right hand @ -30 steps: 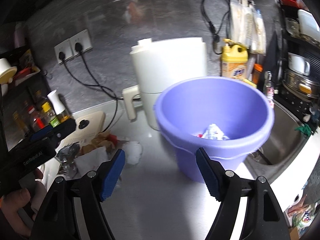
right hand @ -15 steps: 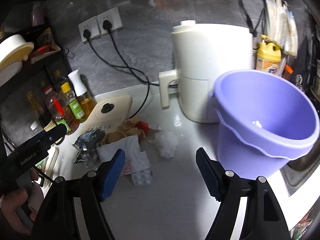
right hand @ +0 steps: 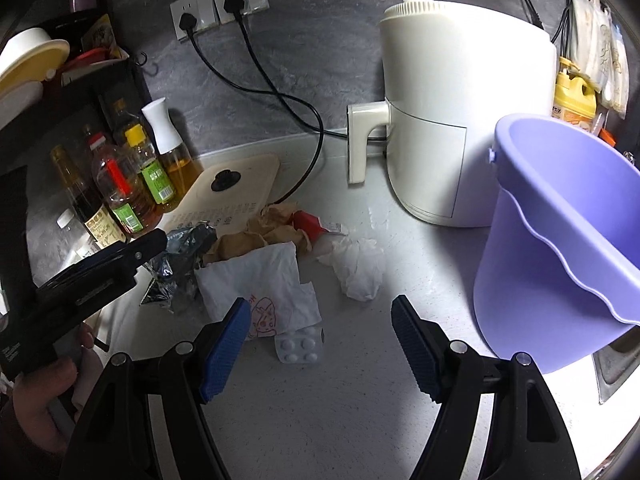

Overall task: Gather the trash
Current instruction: 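Grasp the silver chip bag with the left tool while the right tool grasps the white paper bag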

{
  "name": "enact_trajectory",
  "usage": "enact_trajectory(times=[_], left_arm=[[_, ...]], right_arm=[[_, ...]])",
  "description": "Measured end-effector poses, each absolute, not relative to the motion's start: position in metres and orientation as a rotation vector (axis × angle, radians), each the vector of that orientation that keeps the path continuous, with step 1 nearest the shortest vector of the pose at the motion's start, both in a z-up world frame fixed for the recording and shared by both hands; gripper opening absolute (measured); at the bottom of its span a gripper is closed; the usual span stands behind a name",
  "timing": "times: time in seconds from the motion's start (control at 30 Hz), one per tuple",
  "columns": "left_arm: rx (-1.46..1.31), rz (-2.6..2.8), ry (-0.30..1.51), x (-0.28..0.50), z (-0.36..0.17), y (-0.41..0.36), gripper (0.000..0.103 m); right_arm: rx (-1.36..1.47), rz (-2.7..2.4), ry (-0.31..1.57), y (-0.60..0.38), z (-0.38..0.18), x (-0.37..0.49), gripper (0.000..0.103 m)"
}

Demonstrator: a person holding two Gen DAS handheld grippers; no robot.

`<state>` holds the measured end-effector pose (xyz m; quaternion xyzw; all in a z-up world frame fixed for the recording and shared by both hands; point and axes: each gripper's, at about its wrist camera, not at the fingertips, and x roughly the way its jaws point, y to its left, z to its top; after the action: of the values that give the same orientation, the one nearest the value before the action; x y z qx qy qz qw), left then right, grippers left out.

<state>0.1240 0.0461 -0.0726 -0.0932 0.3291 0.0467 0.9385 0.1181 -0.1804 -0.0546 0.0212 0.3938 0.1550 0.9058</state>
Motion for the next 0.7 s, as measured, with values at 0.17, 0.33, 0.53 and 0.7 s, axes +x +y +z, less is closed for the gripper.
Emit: enact_trajectory(times=[0.17, 0.33, 0.53, 0.7], left_arm=[[-0.209, 0.101, 0.714, 0.133, -0.084, 0.049, 0.024], [-0.205, 0.124, 0.694, 0.134, -0.078, 0.051, 0.005], [-0.185, 0.133, 0.651, 0.132, -0.065, 0.051, 0.004], [-0.179, 0.139, 0.633, 0.132, -0.060, 0.051, 0.004]], right_arm=[[0.046, 0.320, 0.825, -0.180, -0.059, 0.124, 0.072], [0.049, 0.323, 0.828, -0.178, -0.062, 0.130, 0.072], [0.051, 0.328, 0.829, -0.172, -0.066, 0.139, 0.072], [0.055, 0.342, 0.835, -0.164, -0.073, 0.151, 0.068]])
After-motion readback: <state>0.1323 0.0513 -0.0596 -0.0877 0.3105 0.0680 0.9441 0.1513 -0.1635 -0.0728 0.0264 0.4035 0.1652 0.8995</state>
